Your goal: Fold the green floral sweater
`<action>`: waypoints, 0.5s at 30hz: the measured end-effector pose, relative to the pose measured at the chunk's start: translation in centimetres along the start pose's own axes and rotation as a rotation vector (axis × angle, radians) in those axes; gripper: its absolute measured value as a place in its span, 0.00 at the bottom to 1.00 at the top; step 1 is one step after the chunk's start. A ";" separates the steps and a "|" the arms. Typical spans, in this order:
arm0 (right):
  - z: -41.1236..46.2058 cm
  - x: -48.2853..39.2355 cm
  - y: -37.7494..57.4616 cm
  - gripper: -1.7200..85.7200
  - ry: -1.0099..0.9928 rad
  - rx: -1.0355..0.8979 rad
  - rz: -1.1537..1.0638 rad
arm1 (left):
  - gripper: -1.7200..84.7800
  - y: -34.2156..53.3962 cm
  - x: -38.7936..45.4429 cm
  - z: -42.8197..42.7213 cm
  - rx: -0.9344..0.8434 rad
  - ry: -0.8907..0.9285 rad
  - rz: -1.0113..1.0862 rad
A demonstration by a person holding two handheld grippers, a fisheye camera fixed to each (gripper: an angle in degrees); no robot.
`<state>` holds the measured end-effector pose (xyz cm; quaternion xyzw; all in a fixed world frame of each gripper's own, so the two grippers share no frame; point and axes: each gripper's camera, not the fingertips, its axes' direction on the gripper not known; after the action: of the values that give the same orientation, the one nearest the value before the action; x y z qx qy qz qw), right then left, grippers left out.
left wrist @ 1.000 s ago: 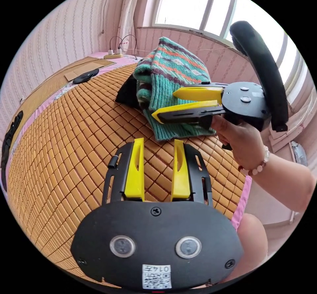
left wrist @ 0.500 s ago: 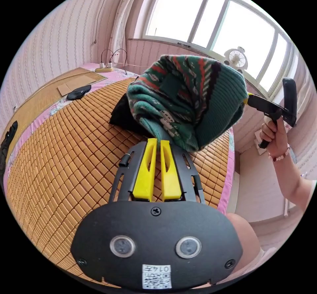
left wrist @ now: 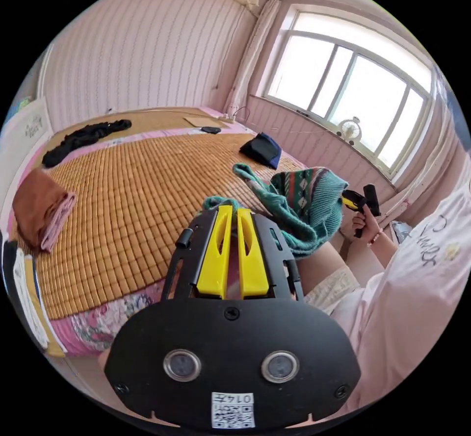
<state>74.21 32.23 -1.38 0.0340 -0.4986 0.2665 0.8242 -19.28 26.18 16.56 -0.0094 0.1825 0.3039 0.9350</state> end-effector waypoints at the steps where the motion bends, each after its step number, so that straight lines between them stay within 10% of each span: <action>1: 0.3 -0.5 0.8 0.04 -0.013 -0.009 0.019 | 0.01 3.1 -1.5 -1.7 0.005 0.024 -0.094; 15: 3.3 -9.1 -0.2 0.04 0.173 -0.146 -0.110 | 0.01 13.5 -9.0 -16.6 0.277 0.030 -0.232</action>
<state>68.36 27.35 -7.32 -0.0218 -0.4410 0.1858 0.8778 -39.33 29.98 5.47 0.0939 0.2342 0.1658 0.9533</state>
